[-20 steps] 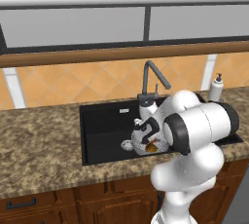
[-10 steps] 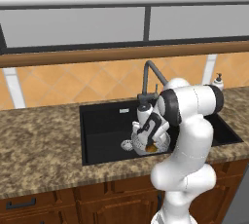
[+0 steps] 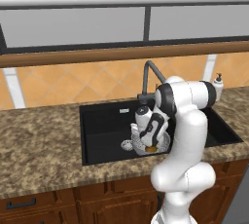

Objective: Put the colander in the sink, put the apple, pear in the colander, and turn on the sink faucet and pour water over the colander.

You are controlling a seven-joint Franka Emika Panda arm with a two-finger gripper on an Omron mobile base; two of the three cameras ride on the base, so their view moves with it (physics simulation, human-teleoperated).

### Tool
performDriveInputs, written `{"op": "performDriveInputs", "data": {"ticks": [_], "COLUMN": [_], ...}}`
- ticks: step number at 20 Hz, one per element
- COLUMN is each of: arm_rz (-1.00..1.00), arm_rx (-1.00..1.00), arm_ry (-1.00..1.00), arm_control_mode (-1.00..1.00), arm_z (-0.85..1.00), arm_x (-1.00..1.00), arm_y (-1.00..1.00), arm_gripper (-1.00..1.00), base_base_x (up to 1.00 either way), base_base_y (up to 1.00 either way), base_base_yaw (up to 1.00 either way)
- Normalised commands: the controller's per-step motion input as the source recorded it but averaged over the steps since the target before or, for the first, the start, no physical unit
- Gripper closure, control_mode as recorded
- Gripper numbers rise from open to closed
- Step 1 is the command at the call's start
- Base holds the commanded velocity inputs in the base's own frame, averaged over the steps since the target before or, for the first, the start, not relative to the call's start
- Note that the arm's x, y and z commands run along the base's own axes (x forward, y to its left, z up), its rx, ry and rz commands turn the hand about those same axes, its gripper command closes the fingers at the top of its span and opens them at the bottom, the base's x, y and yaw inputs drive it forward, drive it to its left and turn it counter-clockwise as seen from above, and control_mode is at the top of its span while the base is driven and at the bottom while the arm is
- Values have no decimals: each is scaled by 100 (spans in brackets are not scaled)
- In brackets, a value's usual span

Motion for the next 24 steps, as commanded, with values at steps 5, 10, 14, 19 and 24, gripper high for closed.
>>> {"op": "performDriveInputs", "data": {"ticks": [5, 10, 14, 19, 24], "arm_rz": [2, 9, 13, 12, 9], "arm_rx": [3, 11, 14, 17, 19], "arm_ry": [-2, -1, -1, -4, -7], "arm_control_mode": [-100, -100, -100, -100, -100], "arm_z": [13, 66, 96, 100, 100], "arm_x": [0, -12, -11, -3, 0], "arm_y": [-22, -10, 0, 0, 0], "arm_gripper": [-100, -100, -100, -100, -100], "base_base_x": [0, 0, 0, 0, 0], "base_base_y": [0, 0, 0, 0, 0], "base_base_yaw": [0, 0, 0, 0, 0]}}
